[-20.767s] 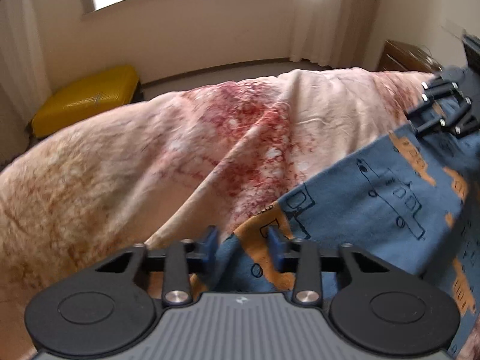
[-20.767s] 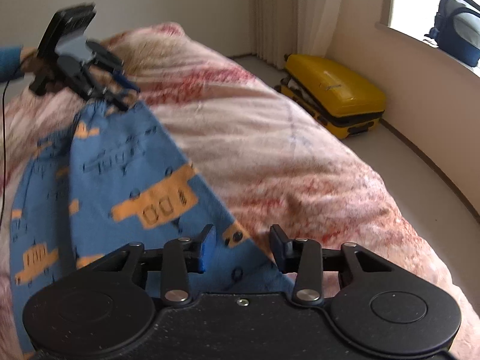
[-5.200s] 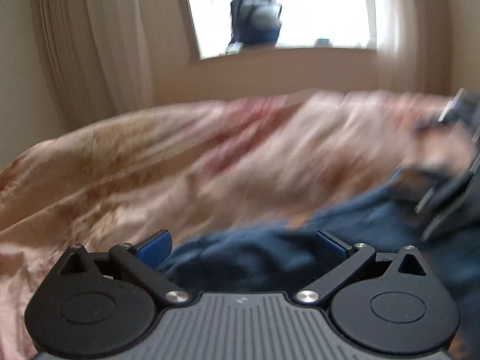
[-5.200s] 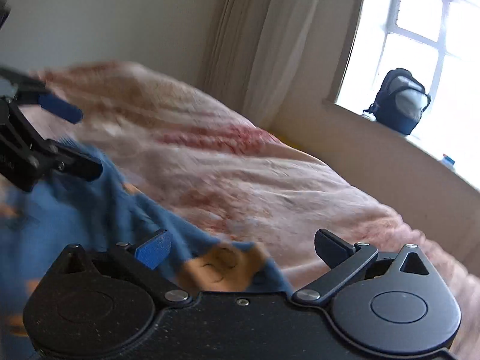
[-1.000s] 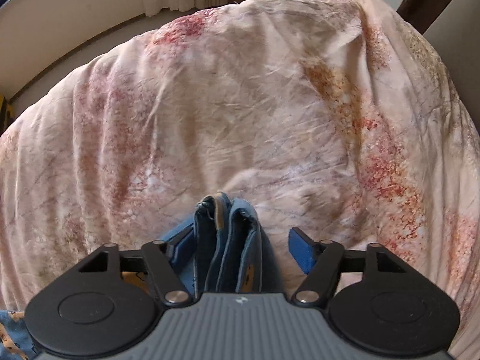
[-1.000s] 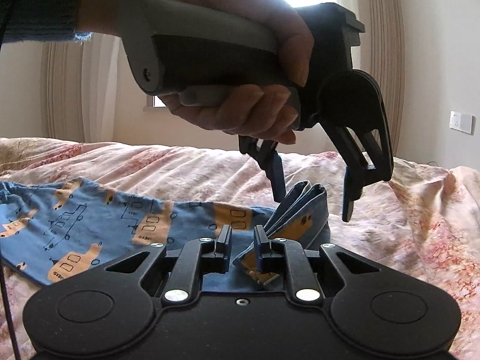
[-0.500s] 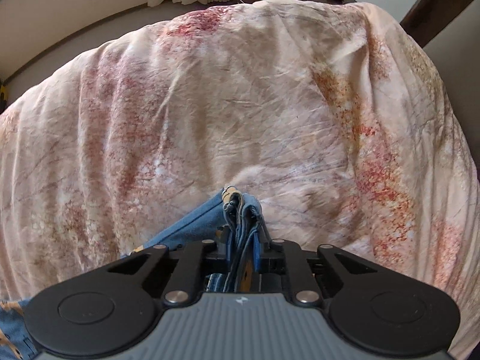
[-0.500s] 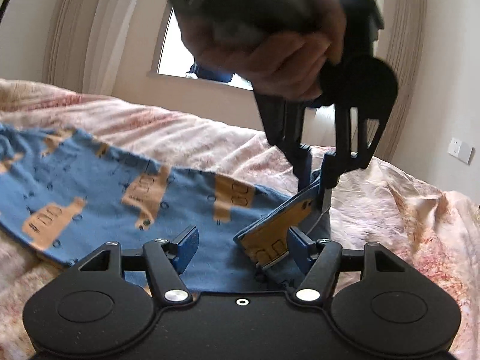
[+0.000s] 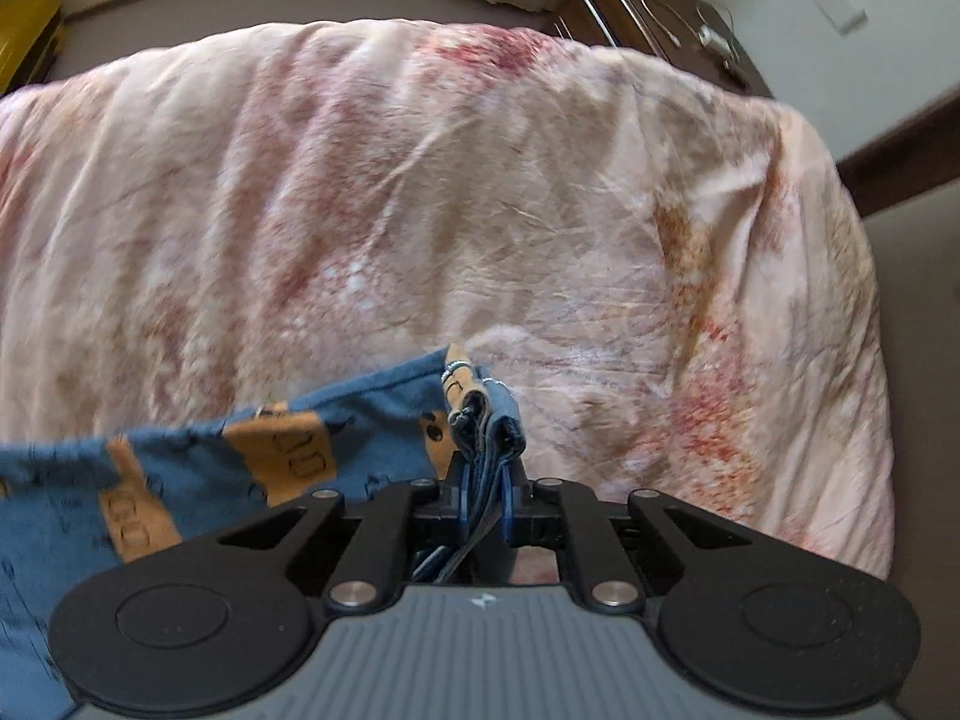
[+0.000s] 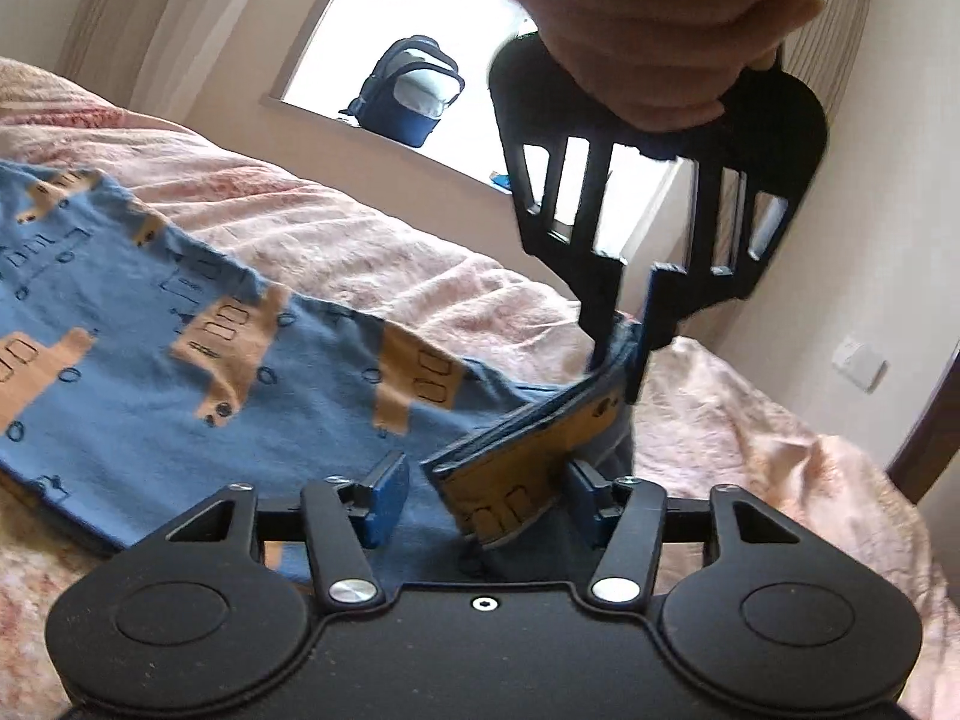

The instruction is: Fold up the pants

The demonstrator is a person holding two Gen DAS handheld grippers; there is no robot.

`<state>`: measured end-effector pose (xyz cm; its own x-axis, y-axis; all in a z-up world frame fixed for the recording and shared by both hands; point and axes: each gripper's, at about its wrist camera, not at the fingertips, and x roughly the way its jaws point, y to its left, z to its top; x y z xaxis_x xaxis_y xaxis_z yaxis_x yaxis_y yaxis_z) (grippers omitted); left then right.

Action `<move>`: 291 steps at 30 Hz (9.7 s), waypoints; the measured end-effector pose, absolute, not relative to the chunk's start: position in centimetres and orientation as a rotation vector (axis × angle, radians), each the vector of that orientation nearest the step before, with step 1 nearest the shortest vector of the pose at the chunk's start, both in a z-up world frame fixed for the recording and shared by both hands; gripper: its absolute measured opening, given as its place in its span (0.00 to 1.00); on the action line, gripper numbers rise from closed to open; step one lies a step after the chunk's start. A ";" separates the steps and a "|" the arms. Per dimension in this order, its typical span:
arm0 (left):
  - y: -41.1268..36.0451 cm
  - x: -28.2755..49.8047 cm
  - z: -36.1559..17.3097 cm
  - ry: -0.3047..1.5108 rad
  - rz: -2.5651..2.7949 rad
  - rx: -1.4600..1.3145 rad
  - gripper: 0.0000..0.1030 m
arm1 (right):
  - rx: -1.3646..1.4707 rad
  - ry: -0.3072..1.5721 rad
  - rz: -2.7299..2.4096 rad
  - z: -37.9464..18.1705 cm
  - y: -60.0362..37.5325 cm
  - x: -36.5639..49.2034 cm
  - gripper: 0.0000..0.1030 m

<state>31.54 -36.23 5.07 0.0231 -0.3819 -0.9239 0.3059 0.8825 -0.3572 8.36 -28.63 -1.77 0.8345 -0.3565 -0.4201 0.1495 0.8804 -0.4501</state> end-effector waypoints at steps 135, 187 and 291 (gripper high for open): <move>-3.7 22.2 -2.0 0.885 -0.396 -0.040 0.94 | -0.464 0.510 -0.035 -0.3 -25.5 16.0 0.99; -3.4 22.1 -0.3 0.979 -0.287 0.057 0.84 | -0.319 0.491 -0.088 -0.2 -25.1 10.3 0.99; 1.6 15.0 7.9 0.477 -0.153 -0.150 0.20 | -0.029 0.417 0.187 6.8 -25.6 15.2 0.99</move>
<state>14.98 1.61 7.90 0.8773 -0.1812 -0.4444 0.1113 0.9776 -0.1788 15.20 -25.56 6.82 0.8972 0.1748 -0.4055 -0.1866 0.9824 0.0106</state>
